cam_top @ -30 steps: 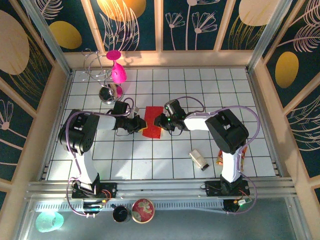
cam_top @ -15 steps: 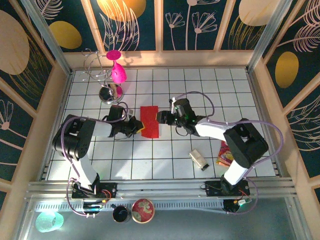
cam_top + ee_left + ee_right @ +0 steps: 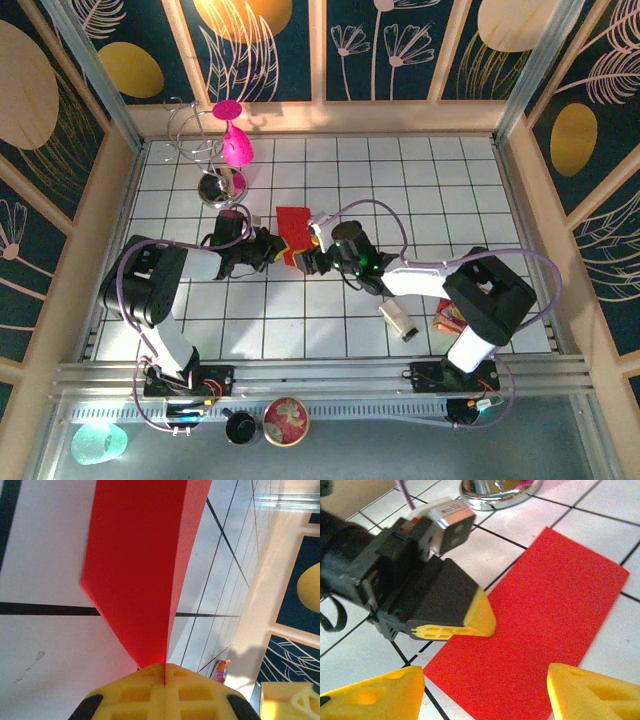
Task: Fold a paper plane with a square sheet of paper (pick it up from the middle)
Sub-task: Third fold the triangle at the center of the table.
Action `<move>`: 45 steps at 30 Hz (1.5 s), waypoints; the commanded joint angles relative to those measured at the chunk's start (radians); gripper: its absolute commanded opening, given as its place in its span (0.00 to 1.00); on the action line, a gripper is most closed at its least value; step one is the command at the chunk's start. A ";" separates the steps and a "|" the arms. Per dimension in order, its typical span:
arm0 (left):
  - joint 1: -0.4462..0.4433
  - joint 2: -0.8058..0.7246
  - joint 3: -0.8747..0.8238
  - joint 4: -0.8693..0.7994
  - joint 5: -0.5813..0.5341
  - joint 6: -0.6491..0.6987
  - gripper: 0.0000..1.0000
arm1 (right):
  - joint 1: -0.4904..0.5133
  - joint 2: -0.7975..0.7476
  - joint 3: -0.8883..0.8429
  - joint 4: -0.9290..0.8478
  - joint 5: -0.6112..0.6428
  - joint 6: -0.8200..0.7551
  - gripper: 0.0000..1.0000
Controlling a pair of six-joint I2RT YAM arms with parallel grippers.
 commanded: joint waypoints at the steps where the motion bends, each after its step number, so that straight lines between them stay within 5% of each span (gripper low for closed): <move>1: -0.009 -0.012 -0.019 0.062 -0.001 -0.045 0.01 | 0.032 0.034 -0.024 0.081 -0.002 -0.145 0.67; 19: -0.015 0.002 -0.024 0.080 0.015 -0.060 0.01 | 0.090 0.184 -0.064 0.288 0.140 -0.424 0.65; 45: -0.024 0.027 -0.023 0.096 0.026 -0.073 0.05 | 0.113 0.189 -0.036 0.340 0.173 -0.457 0.34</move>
